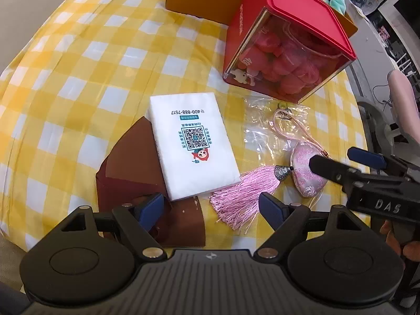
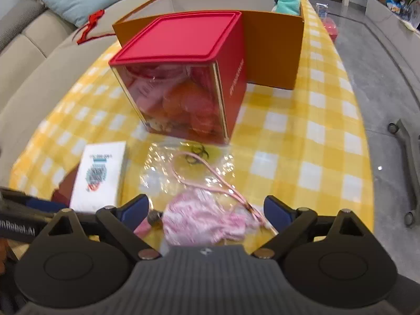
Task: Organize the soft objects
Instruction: 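Grasp the pink patterned pouch with the right gripper while the left approaches the white card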
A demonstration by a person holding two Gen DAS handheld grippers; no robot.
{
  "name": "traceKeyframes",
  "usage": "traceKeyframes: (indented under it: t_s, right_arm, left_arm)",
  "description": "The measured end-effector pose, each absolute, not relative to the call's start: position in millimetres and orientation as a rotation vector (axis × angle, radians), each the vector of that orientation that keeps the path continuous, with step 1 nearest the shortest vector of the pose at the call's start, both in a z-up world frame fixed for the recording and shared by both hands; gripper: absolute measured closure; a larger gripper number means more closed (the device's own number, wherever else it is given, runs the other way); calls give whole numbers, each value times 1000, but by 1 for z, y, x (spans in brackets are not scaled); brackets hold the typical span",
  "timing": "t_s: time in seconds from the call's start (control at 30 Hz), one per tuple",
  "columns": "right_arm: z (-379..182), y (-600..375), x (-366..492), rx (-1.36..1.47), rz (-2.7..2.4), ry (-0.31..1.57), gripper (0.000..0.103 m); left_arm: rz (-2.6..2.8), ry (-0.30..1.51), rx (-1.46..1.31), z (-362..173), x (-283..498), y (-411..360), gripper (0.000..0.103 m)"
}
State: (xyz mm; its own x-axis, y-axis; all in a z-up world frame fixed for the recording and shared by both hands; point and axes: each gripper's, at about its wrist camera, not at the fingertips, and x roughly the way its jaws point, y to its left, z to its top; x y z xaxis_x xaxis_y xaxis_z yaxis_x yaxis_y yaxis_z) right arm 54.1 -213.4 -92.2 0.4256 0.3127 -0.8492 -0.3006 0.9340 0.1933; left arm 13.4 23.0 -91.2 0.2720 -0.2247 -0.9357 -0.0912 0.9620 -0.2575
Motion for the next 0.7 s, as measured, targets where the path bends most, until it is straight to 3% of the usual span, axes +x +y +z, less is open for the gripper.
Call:
traceKeyframes:
  t_s: [0.3, 0.43, 0.7]
  right_arm:
    - [-122, -185, 58, -168, 393, 1145, 15]
    - [-126, -172, 55, -251, 390, 1125, 37]
    - [-115, -188, 60, -171, 337, 1115, 48]
  left_arm:
    - [-68, 1281, -294, -90, 14, 28, 7]
    - [-55, 1275, -299, -89, 15, 30, 7]
    - [1, 1261, -266, -88, 25, 38, 7]
